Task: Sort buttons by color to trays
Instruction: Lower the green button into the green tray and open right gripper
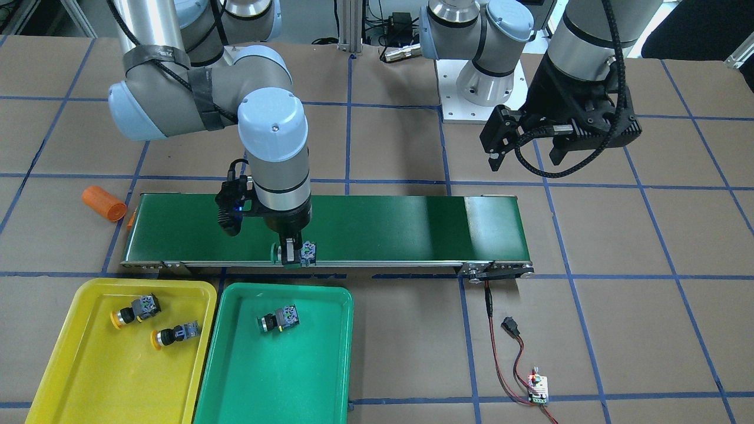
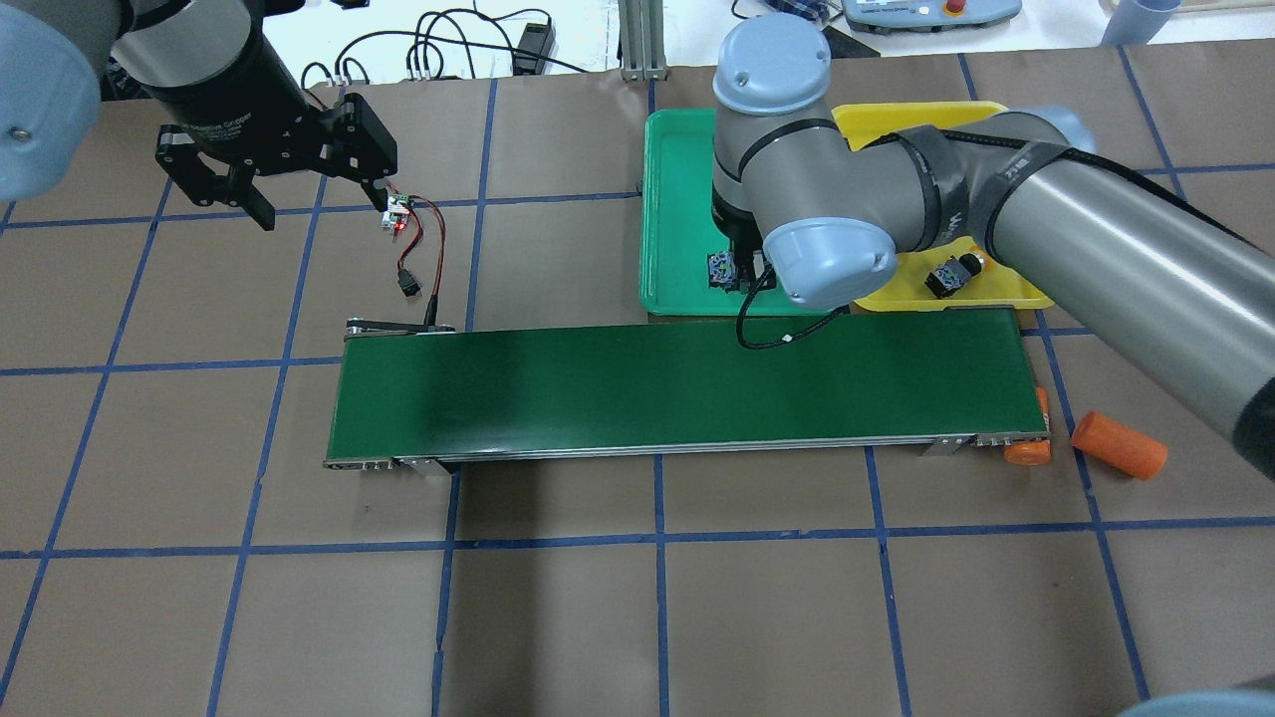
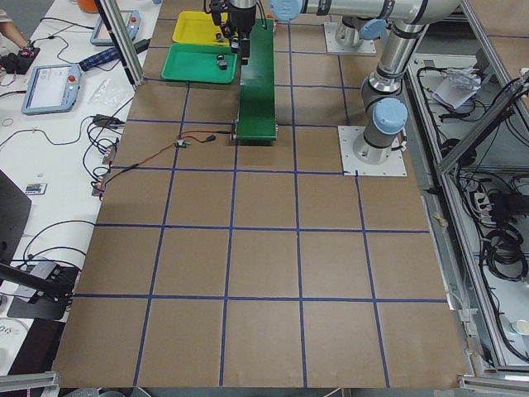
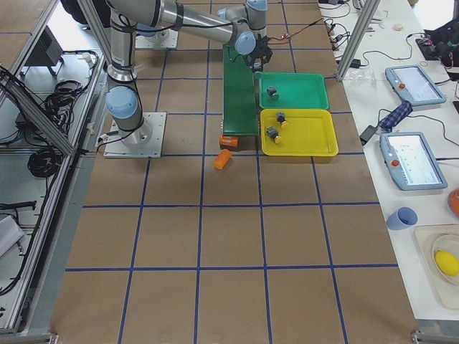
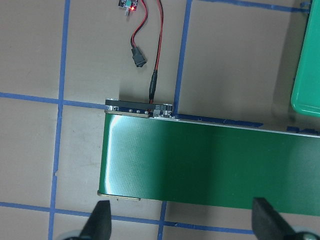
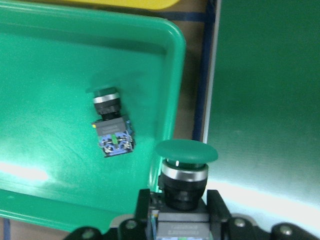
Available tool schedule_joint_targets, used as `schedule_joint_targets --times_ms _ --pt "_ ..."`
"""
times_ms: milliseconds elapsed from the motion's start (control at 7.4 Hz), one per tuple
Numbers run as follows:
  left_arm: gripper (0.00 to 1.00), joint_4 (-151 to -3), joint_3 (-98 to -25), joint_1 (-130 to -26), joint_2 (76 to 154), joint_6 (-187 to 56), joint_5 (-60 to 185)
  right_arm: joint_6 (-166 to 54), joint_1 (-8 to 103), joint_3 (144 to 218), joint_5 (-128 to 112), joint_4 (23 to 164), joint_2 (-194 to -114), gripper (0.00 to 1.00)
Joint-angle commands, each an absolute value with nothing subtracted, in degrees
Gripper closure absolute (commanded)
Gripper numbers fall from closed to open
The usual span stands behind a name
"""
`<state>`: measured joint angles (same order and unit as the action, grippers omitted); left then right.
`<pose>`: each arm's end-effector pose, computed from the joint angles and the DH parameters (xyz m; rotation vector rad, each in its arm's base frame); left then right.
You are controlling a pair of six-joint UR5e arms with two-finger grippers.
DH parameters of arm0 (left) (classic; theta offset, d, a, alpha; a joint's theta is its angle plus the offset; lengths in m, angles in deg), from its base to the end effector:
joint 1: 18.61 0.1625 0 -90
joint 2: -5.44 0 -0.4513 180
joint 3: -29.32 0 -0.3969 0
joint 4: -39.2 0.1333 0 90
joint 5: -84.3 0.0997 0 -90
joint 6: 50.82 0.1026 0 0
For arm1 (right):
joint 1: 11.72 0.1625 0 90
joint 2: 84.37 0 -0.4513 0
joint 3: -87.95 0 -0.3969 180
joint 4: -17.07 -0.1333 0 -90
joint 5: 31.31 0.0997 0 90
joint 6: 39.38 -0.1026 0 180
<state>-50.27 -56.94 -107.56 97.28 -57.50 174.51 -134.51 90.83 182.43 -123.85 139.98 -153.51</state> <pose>-0.1235 -0.5175 0.5284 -0.2117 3.1322 -0.0668 0.2630 -0.5887 0.3259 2.0200 2.2934 -0.1740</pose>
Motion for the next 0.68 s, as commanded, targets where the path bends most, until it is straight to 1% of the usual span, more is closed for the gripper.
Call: schedule_joint_targets --times_ms 0,135,406,541 --pt "0.00 -50.3 -56.9 -107.6 97.4 -57.5 174.5 -131.0 88.2 180.2 -123.5 146.6 -149.1 1.00" --pt "0.00 -50.3 -56.9 -107.6 97.5 -57.5 174.5 -130.9 88.2 178.6 -123.5 150.3 -145.6 1.00" --pt "0.00 -50.3 -56.9 -107.6 97.6 -57.5 174.4 -130.6 88.5 176.8 -123.1 153.5 -142.2 0.99" --pt "0.00 -50.3 -56.9 -107.6 97.2 -57.5 174.4 -129.9 88.5 176.9 -123.1 153.5 -141.5 0.61"
